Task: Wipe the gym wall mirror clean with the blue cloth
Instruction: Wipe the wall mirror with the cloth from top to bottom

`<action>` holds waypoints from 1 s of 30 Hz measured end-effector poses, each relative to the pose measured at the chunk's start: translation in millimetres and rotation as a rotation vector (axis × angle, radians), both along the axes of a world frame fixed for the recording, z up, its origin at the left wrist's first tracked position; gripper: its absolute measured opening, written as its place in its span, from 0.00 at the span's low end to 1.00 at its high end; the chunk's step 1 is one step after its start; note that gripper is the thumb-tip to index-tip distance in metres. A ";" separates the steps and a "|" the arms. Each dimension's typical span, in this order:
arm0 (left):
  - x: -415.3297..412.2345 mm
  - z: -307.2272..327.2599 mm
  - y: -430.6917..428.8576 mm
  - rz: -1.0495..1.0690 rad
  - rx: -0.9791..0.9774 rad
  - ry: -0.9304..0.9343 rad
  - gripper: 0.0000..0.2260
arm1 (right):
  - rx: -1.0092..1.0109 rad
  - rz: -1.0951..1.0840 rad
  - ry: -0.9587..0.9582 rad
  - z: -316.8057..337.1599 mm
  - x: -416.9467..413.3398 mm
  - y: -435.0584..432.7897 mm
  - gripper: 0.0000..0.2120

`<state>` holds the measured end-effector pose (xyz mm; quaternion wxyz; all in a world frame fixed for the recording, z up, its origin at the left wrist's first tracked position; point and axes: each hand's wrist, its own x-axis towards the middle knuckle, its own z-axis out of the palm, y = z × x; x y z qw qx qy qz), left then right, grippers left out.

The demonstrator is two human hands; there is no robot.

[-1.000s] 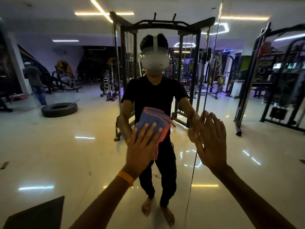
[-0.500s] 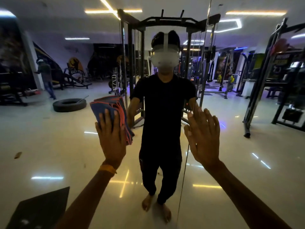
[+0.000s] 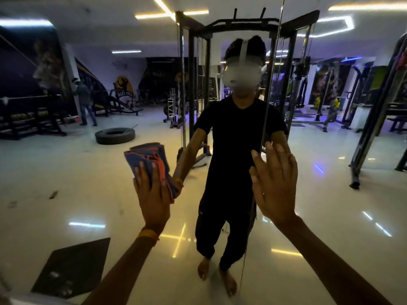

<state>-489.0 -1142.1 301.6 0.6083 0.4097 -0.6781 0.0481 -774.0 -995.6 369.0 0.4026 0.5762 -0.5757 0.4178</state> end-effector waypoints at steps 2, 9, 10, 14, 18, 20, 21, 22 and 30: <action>-10.2 14.5 -1.6 -0.020 0.060 0.118 0.27 | -0.011 0.016 -0.005 -0.6 1.1 -0.4 0.26; -30.4 8.2 8.7 -0.076 -0.233 -0.310 0.26 | 0.009 0.030 0.156 1.7 21.8 -15.7 0.26; -14.4 13.1 -1.2 -0.061 -0.214 -0.270 0.26 | 0.013 0.023 0.148 4.2 23.8 -18.5 0.26; 42.2 57.8 -45.2 0.037 -0.064 0.011 0.26 | -0.020 0.004 0.112 14.9 23.8 -24.0 0.25; -3.1 63.9 -18.3 0.046 -0.167 -0.089 0.29 | -0.042 -0.017 0.061 14.2 41.8 -31.5 0.25; -23.3 44.4 -1.6 -0.049 -0.284 -0.313 0.26 | -0.028 -0.026 0.077 17.8 49.6 -36.5 0.25; -19.2 40.6 -3.9 -0.070 -0.339 -0.384 0.26 | -0.030 -0.027 0.088 21.9 51.0 -37.9 0.25; -6.6 45.5 -14.7 -0.073 -0.376 -0.409 0.27 | -0.046 -0.035 0.096 26.6 50.8 -39.7 0.25; 47.3 103.7 -53.6 0.003 -0.187 -0.070 0.27 | -0.056 -0.063 0.066 35.8 71.9 -46.4 0.25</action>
